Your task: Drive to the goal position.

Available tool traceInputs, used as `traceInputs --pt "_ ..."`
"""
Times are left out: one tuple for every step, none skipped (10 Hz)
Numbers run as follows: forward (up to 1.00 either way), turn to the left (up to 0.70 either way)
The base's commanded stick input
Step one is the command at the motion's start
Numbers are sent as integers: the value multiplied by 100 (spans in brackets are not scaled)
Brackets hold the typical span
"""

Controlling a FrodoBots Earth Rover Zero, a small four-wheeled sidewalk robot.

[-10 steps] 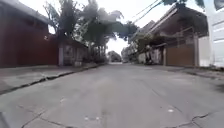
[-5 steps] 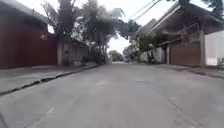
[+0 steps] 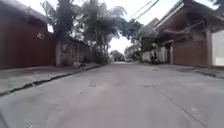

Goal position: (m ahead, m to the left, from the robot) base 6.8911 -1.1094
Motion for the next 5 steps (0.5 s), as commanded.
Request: traceInputs --pt "85 -34" --pt "85 -34" --pt "85 -34" --pt "85 -34" --pt "85 -34"
